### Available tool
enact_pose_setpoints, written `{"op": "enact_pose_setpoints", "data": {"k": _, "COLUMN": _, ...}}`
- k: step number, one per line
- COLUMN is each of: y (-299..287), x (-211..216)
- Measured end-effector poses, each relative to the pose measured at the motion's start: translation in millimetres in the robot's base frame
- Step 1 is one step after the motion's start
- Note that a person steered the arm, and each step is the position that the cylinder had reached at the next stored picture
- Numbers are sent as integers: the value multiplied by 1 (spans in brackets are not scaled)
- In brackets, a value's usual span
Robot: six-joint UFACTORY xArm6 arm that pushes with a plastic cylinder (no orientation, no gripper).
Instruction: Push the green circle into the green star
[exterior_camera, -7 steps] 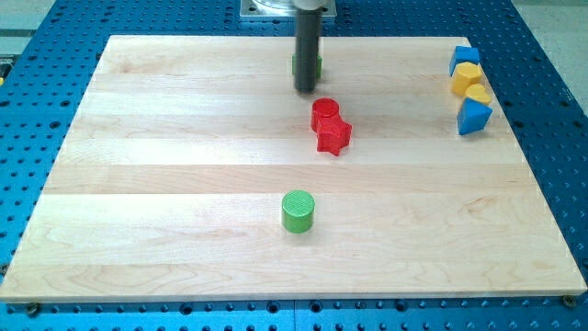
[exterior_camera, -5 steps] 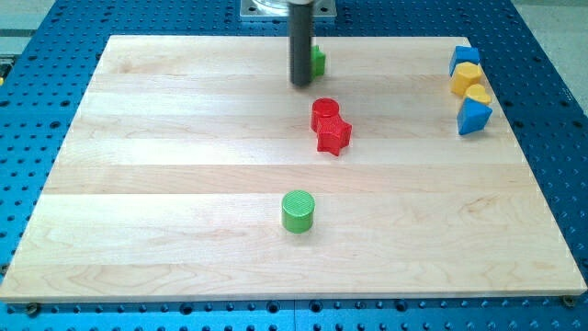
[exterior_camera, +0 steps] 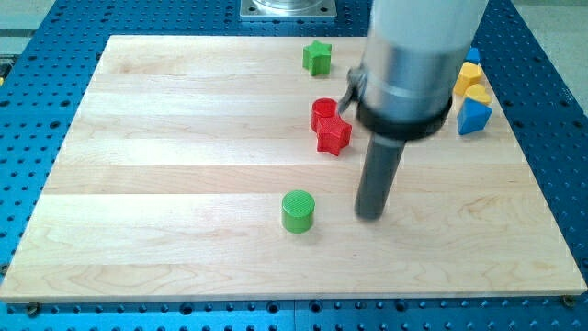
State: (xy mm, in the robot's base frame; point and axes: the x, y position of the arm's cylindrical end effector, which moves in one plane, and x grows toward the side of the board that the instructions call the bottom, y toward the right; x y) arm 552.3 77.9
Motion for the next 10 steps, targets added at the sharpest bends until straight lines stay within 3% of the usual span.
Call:
{"op": "enact_pose_setpoints", "data": {"k": 1, "y": -43, "x": 29}}
{"op": "enact_pose_setpoints", "data": {"k": 3, "y": -117, "x": 18}}
{"op": "enact_pose_setpoints", "data": {"k": 5, "y": -64, "x": 53}}
{"op": "enact_pose_setpoints", "data": {"k": 6, "y": -39, "x": 41}}
{"op": "enact_pose_setpoints", "data": {"k": 9, "y": -67, "x": -81}}
{"op": "enact_pose_setpoints", "data": {"k": 10, "y": -64, "x": -23}}
